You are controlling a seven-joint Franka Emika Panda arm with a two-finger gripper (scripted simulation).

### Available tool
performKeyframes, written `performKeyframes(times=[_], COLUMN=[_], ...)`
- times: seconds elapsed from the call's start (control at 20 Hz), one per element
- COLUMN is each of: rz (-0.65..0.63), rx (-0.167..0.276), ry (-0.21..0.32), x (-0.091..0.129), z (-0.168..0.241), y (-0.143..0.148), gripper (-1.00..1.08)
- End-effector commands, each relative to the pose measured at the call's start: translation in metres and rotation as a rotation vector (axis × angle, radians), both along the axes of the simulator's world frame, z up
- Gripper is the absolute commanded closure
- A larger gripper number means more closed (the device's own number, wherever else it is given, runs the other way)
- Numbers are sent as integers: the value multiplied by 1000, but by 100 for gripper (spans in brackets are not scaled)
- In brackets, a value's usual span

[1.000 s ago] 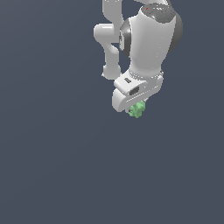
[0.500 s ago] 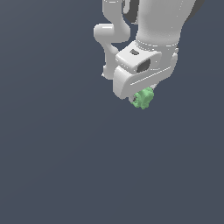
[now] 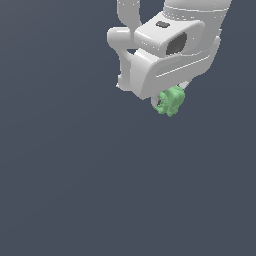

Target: Pick up the object and move it to a goal position.

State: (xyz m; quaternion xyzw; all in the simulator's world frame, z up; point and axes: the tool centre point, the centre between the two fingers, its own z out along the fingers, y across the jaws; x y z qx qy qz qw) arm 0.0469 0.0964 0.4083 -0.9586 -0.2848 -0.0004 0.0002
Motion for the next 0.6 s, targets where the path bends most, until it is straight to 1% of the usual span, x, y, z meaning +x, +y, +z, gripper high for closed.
performKeyframes(times=[0.0,0.55], rz=[0,0], rx=[0,-1], ry=[1,1], x=[3,8], z=[8,21], y=[0,1], gripper=[108,108])
